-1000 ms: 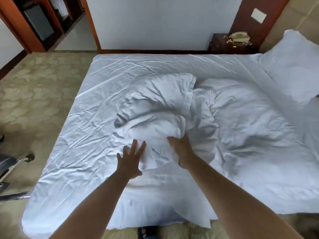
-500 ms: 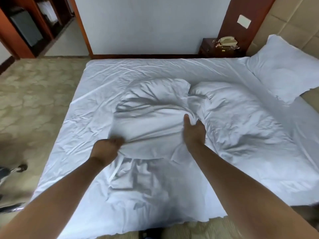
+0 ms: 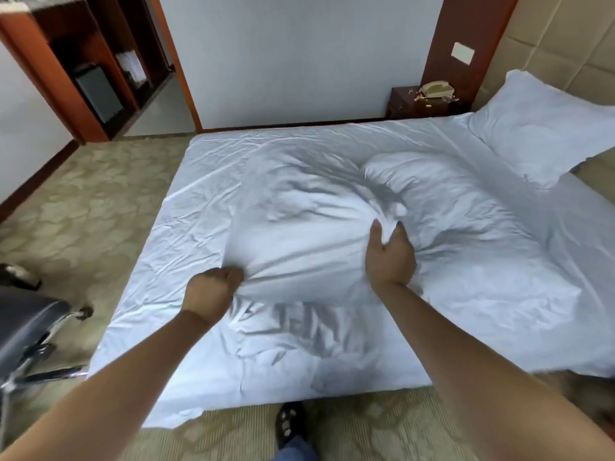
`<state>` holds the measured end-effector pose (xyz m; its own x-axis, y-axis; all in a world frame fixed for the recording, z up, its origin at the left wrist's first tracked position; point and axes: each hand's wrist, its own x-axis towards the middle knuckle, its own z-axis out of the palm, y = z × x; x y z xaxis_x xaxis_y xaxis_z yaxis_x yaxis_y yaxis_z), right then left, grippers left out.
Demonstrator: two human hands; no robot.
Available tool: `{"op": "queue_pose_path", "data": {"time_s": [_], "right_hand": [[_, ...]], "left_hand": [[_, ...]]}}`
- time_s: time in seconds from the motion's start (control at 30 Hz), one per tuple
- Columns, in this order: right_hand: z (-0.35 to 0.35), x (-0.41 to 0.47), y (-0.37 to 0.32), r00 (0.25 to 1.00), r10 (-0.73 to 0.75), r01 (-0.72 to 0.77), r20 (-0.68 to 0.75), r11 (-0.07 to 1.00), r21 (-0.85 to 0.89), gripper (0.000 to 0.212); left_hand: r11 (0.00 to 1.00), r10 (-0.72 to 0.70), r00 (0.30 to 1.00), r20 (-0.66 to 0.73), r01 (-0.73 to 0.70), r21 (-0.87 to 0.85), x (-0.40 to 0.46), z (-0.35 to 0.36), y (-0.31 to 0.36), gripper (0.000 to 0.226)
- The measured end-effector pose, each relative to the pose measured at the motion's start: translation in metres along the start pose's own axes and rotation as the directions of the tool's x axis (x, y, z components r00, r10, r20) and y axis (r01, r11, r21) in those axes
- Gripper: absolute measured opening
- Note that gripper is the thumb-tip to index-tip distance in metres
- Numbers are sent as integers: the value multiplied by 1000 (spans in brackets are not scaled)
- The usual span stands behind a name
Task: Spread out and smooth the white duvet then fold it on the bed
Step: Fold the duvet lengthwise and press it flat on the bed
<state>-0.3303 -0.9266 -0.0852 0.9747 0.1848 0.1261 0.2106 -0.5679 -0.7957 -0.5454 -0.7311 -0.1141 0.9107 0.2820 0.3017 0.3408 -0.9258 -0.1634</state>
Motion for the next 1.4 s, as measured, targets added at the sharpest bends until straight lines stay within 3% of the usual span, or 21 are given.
{"op": "queue_pose_path", "data": {"time_s": [0.03, 0.07, 0.1, 0.13, 0.17, 0.2, 0.27, 0.33, 0.4, 0.47, 0.53, 0.6, 0.77, 0.87, 0.93, 1.03, 1.13, 1.2, 1.27, 1.33, 1.4], "right_hand": [[2, -10, 25, 980, 87, -67, 180, 991, -114, 50], [5, -22, 51, 887, 218, -118, 406, 959, -258, 45], [8, -37, 74, 720, 353, -113, 597, 909, -401, 39], [10, -52, 93, 566, 444, -85, 695, 870, -486, 34], [15, -62, 108, 493, 475, -45, 729, 851, -524, 32], [19, -69, 118, 507, 476, -66, 719, 853, -518, 29], [23, -72, 123, 575, 491, -277, 654, 869, -409, 18], [28, -66, 127, 622, 504, -407, 600, 862, -302, 46], [33, -62, 127, 641, 538, -418, 547, 843, -339, 82], [42, -66, 130, 656, 580, -436, 483, 814, -384, 98], [55, -69, 131, 614, 648, -574, 450, 758, -310, 109], [69, -68, 135, 533, 703, -725, 471, 666, -173, 122], [99, -56, 144, 388, 778, -866, 494, 491, -94, 145], [111, -48, 147, 309, 767, -918, 563, 395, -35, 155], [116, -37, 140, 305, 736, -911, 604, 410, -38, 146], [125, -17, 120, 381, 645, -851, 663, 525, -22, 106], [132, 3, 86, 480, 565, -788, 672, 614, 46, 63], [136, 17, 74, 525, 570, -763, 631, 645, 52, 72], [137, 23, 78, 563, 628, -678, 537, 723, -133, 97], [139, 17, 99, 595, 639, -553, 488, 766, -328, 107], [142, 7, 120, 561, 678, -607, 475, 727, -320, 107]], "left_hand": [[998, 28, 995, 93, -33, 46, -10, 3, 8, 16], [999, 21, 962, 274, -30, 26, -20, 9, 16, 15], [997, -71, 877, 476, 82, -2, -30, 16, 27, 19], [962, -190, 753, 630, 271, -33, -39, 25, 39, 23], [924, -246, 667, 704, 381, -38, -47, 39, 47, 28], [894, -282, 628, 725, 446, -40, -50, 51, 53, 31], [940, -222, 672, 707, 340, -29, -53, 61, 58, 31], [955, -217, 693, 688, 296, 3, -51, 72, 53, 37], [969, -219, 691, 689, 236, 72, -56, 80, 48, 68], [971, -239, 698, 675, 194, 143, -67, 92, 44, 97], [954, -299, 676, 674, 206, 217, -71, 101, 45, 110], [953, -291, 740, 606, 171, 250, -72, 111, 45, 115], [966, -236, 776, 584, 123, 227, -58, 130, 40, 132], [973, -184, 779, 600, 58, 223, -51, 147, 33, 114], [977, -186, 777, 601, 78, 200, -37, 150, 31, 97], [978, -210, 737, 643, 149, 148, -12, 149, 26, 110], [977, -192, 764, 616, 207, 49, 14, 138, 21, 110], [977, -163, 798, 581, 214, -20, 22, 132, 18, 96], [972, -151, 792, 591, 228, -57, 29, 125, 14, 88], [966, -129, 800, 586, 234, -107, 31, 121, 16, 66], [960, -104, 799, 592, 236, -149, 28, 124, 18, 39]]}}
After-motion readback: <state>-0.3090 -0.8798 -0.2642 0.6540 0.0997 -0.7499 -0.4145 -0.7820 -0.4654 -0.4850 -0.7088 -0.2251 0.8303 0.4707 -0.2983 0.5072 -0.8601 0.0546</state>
